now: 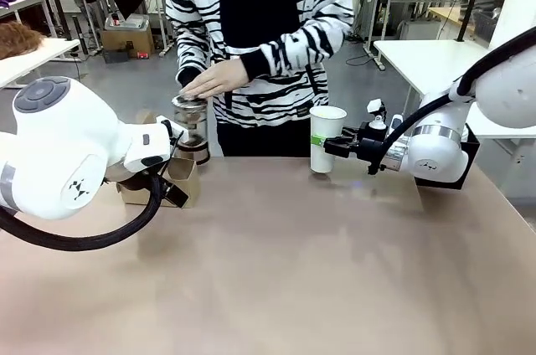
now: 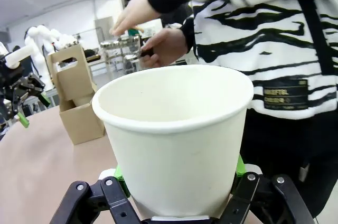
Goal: Pour a drink into a cup and package it in a carrier.
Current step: When a person places the Paper Cup Lid on the 600 ml Paper Cup , lift the 600 ml Paper Cup.
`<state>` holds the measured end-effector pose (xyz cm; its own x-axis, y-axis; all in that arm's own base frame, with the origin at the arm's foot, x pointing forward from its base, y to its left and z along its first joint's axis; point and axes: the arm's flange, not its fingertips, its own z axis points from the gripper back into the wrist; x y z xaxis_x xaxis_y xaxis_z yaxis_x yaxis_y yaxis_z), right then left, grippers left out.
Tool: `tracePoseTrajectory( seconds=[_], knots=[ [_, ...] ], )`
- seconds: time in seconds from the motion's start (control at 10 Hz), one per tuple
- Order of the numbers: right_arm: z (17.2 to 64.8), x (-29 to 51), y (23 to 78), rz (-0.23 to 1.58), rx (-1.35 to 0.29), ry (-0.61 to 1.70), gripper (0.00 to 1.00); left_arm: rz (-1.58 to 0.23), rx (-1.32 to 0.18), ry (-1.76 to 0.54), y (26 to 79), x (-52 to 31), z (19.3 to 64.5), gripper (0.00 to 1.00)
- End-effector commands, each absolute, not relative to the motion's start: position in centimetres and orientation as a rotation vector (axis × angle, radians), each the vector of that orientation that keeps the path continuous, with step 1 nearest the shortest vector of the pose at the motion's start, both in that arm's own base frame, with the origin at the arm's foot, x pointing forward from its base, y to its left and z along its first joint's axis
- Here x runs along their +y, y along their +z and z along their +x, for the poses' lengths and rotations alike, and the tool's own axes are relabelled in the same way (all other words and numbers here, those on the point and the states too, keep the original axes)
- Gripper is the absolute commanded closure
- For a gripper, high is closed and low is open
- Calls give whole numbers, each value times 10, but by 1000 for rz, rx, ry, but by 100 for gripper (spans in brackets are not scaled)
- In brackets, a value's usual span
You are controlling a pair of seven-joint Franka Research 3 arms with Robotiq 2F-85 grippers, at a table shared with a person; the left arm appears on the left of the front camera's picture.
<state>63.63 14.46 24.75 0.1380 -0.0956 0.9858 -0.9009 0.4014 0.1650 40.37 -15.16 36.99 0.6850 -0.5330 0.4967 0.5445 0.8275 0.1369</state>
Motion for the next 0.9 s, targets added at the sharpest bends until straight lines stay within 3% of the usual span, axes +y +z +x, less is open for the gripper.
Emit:
tracePoseTrajectory(
  seconds=[0.0,0.8],
  knots=[
    [638,146,251,1013,-1318,743,20,-24,-550,-604,370,-152,403,0],
    [638,146,251,1013,-1318,743,20,-24,-550,-604,370,-152,403,0]
  ],
)
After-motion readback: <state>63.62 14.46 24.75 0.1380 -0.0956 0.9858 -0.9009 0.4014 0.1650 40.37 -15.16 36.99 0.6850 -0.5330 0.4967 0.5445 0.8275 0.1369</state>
